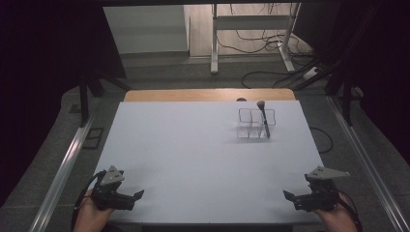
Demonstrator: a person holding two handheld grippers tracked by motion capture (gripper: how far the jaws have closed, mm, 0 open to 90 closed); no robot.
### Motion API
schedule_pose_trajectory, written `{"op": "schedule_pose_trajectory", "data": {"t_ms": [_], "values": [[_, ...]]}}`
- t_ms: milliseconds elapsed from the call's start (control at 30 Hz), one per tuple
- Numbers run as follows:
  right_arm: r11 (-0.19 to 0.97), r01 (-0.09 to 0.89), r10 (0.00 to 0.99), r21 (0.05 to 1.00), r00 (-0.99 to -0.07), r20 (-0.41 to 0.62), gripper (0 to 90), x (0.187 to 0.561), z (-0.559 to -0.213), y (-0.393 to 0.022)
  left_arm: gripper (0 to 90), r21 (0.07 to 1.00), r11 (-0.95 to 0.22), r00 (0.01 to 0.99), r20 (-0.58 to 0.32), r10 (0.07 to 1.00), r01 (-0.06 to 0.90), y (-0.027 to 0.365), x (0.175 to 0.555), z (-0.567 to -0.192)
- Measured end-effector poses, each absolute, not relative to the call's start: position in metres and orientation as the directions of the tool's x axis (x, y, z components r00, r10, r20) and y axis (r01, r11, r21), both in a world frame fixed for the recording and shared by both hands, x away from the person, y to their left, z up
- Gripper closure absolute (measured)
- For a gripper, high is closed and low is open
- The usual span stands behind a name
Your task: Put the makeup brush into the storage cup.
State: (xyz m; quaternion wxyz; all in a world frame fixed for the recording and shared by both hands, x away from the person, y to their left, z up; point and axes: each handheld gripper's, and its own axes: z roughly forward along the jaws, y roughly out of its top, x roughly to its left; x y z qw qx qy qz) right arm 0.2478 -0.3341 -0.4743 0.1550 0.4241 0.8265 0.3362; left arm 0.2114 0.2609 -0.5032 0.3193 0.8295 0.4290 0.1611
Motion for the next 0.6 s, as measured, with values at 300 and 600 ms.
{"op": "schedule_pose_trajectory", "data": {"t_ms": [300,600], "values": [[0.401,0.616,0.818,0.678,-0.575,0.038,0.0,0.2401,-0.4759,-0.3421,0.0,0.669,-0.425,0.577,-0.009,0.816,0.61,0.2606,0.2115,-0.5037],[0.401,0.625,0.818,0.67,-0.573,0.045,0.0,0.2369,-0.4773,-0.3442,0.0,0.666,-0.425,0.576,-0.008,0.817,0.613,0.2604,0.2119,-0.5037]]}}
